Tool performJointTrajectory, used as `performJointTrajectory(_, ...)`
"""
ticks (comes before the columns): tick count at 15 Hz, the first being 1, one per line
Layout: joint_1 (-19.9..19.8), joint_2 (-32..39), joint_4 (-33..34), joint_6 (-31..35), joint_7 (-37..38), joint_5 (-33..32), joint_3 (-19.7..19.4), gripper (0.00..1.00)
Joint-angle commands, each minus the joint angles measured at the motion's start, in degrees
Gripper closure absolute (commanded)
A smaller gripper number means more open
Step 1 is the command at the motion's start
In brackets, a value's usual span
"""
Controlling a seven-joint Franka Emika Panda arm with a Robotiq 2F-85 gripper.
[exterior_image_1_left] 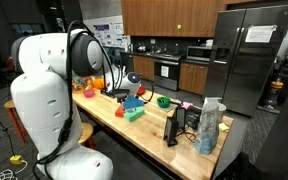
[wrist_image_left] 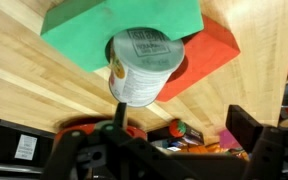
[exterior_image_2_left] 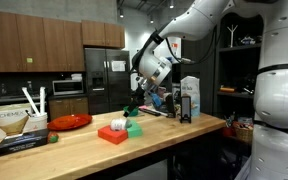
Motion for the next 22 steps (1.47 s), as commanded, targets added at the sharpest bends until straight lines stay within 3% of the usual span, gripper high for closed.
performJointTrajectory(1,0.7,-1.56,-3.35,1.28,-3.94,-4.79,0.95,0.0)
performJointTrajectory(6,0.91,-0.97,-5.56,2.48,-7.53,-10.87,2.26,0.0)
performJointTrajectory(11,1.22,-2.57,-5.82,3.64,-9.49,-10.95,3.71,0.0)
performJointTrajectory(18,2.03,-5.15,-3.54,-6.35,-9.17,-9.13,4.3,0.0)
performJointTrajectory(19,3.96,-4.55,-2.8,-9.2,-8.03,-9.6,2.06,0.0)
performJointTrajectory(22,3.69,-1.6,-1.07,-17.13,-2.13,-11.84,1.14,0.0)
